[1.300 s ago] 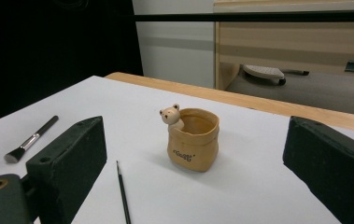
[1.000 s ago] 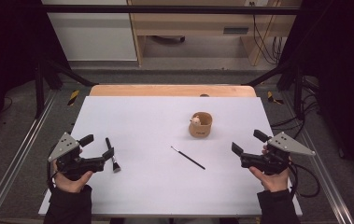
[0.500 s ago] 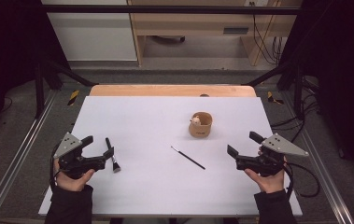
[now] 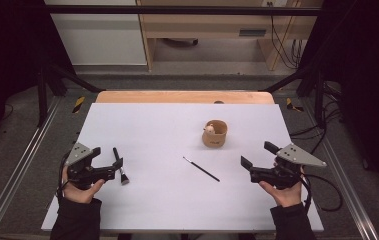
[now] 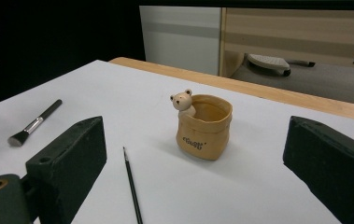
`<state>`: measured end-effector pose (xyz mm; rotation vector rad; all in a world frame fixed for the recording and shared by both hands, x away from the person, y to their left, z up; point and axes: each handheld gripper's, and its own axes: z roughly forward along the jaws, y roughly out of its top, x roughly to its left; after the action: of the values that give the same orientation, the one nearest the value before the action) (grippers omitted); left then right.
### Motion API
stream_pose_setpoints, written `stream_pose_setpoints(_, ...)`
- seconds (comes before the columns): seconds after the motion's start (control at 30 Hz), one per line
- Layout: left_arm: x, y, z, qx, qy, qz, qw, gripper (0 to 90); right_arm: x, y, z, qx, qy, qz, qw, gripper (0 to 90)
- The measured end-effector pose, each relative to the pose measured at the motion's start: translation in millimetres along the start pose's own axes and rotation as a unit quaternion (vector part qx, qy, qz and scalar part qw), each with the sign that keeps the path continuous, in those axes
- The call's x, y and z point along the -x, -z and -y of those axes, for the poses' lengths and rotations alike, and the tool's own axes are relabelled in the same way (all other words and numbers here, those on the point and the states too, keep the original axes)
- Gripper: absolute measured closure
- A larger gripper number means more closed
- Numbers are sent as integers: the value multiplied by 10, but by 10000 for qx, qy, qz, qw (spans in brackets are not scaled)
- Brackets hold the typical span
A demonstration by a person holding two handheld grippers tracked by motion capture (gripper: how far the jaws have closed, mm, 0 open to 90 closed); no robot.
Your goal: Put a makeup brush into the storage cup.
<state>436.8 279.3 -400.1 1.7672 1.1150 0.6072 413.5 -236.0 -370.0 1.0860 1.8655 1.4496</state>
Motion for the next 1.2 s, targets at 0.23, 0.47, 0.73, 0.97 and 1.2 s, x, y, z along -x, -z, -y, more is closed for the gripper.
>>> stream_pose_setpoints(0.23,-28,-75,42,-198,36,-105,9997,90,-14,-21,11,-58,-6,-8,10000,65)
stream_pose_setpoints(0.47,-55,-155,80,-380,69,-184,9991,95,-21,-38,17,-69,2,-11,10000,65)
stream_pose_setpoints(0.73,-99,-296,146,-688,137,-289,9971,106,-24,-49,23,-83,4,-19,10000,64)
stream_pose_setpoints(0.97,-121,-390,186,-919,119,-414,9948,125,-30,-63,31,-114,-3,-27,9999,64)
stream_pose_setpoints(1.2,-140,-522,230,-1180,134,-525,9915,156,-32,-69,34,-107,2,-31,9999,63)
